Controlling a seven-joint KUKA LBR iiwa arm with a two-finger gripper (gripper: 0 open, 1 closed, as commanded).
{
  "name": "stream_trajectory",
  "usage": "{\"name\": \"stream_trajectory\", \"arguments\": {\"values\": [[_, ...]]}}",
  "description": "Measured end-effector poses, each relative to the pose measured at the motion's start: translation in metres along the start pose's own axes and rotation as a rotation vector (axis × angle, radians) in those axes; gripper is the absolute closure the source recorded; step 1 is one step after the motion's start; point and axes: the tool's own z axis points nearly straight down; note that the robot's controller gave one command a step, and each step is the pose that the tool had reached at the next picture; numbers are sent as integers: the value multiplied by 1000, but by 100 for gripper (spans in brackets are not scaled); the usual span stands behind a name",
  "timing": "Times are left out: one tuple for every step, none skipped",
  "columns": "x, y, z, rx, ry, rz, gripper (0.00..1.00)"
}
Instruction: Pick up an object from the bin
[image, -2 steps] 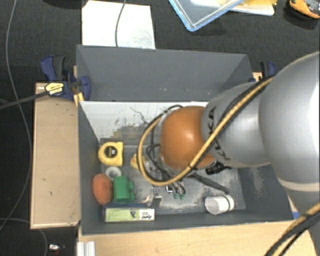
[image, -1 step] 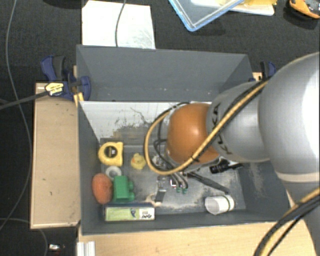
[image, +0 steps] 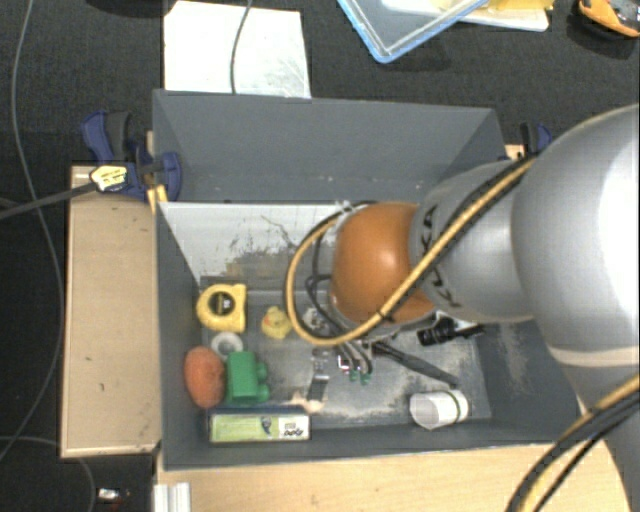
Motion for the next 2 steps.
{"name": "stream_trajectory", "arguments": {"values": [[-1,-4,-53,0,4,13,0],[-2,-34,-65,0,3,227,0]]}}
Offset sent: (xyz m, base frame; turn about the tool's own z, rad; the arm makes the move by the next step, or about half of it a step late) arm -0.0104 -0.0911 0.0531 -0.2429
